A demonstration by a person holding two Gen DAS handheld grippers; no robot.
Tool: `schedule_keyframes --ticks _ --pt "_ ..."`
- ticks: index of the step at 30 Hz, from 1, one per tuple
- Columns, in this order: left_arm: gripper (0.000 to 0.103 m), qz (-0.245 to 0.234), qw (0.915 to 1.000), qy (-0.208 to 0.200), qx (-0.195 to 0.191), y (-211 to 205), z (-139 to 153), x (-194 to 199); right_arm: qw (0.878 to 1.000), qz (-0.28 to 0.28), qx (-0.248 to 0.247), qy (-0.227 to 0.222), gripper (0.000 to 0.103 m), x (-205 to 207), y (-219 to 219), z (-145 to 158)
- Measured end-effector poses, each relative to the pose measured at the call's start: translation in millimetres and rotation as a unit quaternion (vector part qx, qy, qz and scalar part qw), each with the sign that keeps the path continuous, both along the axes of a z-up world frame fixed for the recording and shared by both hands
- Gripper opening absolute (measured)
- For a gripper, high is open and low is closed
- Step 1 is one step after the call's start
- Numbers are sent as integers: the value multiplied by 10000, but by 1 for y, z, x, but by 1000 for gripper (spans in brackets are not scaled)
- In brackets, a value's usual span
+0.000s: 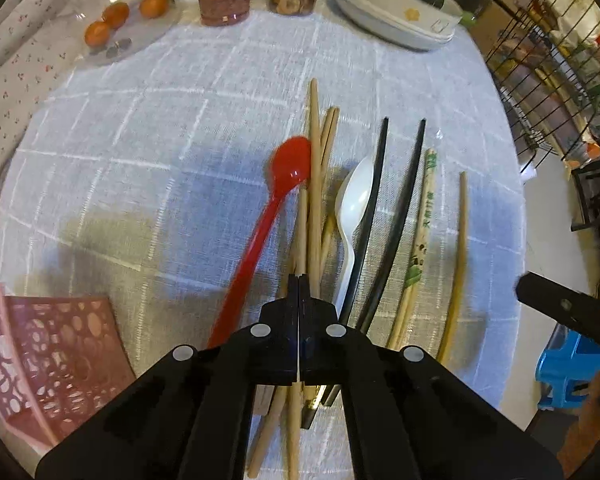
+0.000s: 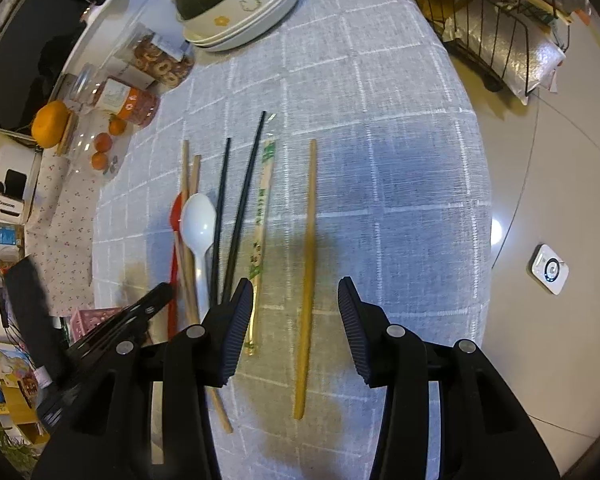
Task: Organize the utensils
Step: 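Lower the left gripper onto a wooden chopstick and close on it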
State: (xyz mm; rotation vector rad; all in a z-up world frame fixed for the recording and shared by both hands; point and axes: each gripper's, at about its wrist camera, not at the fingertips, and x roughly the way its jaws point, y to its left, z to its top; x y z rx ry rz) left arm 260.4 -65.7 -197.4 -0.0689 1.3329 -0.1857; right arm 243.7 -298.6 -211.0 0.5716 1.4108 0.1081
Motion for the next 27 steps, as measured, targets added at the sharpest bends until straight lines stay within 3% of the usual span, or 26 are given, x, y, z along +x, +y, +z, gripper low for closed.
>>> schedule_keyframes --ticks 6,8,10,11,17,20,27 --pt "0 -63 9997 -99 -210 10 9 -5 9999 15 -46 130 45 3 8 -10" --pt "6 -22 9998 22 -210 10 1 3 10000 38 11 82 45 2 11 -7" --pt "24 7 9998 66 -190 1 -8 7 9999 112 28 -2 45 1 14 -2" --pt "24 17 9998 82 -207 -4 -11 8 9999 124 16 -16 45 1 15 -1" --pt "24 -35 9999 94 -134 -14 -20 15 10000 54 80 13 46 1 12 2" --pt "9 25 9996 202 -207 -11 -30 18 9999 129 97 -10 46 0 15 4" --pt "7 164 9988 101 -454 5 -27 19 9999 93 116 12 46 0 11 3"
